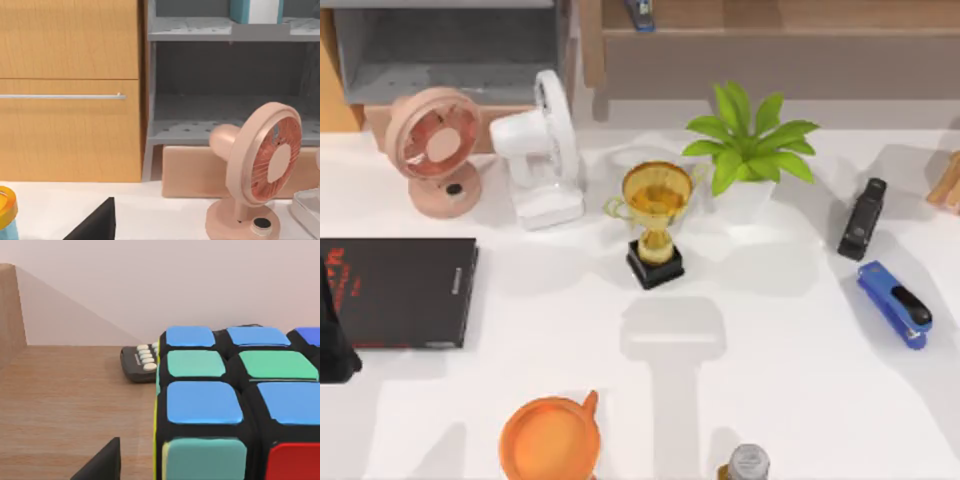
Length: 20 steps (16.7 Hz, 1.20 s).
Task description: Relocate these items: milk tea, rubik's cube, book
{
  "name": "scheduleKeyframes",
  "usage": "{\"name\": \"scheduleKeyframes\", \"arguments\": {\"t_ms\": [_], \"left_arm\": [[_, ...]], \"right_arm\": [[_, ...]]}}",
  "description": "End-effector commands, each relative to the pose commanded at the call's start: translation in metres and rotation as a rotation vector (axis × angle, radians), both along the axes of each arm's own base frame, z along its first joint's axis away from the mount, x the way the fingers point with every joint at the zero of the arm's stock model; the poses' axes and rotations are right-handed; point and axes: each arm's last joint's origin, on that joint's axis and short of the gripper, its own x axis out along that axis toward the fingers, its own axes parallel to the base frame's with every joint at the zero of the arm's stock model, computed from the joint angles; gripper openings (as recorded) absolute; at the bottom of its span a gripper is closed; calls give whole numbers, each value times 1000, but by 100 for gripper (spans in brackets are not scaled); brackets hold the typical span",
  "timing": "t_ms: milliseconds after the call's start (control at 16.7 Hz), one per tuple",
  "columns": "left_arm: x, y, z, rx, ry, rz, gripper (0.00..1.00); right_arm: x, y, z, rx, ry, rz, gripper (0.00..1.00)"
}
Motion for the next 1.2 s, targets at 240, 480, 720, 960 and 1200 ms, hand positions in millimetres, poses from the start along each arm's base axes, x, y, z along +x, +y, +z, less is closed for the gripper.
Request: {"name": "scheduleKeyframes", "arguments": {"t_ms": [240, 480, 720, 960, 1200], "left_arm": [[0, 0, 0, 0, 0, 0, 100], [0, 0, 0, 0, 0, 0, 100], [0, 0, 0, 0, 0, 0, 100], [0, 0, 0, 0, 0, 0, 100], [0, 0, 0, 0, 0, 0, 100]], "right_arm": [[-12, 0, 3, 2, -6, 2, 100], [-27, 0, -2, -4, 6, 0, 100], [-28, -1, -1, -2, 3, -4, 100], [-38, -16, 6, -2, 2, -3, 100], [-80, -63, 22, -3, 0, -1, 100]]}}
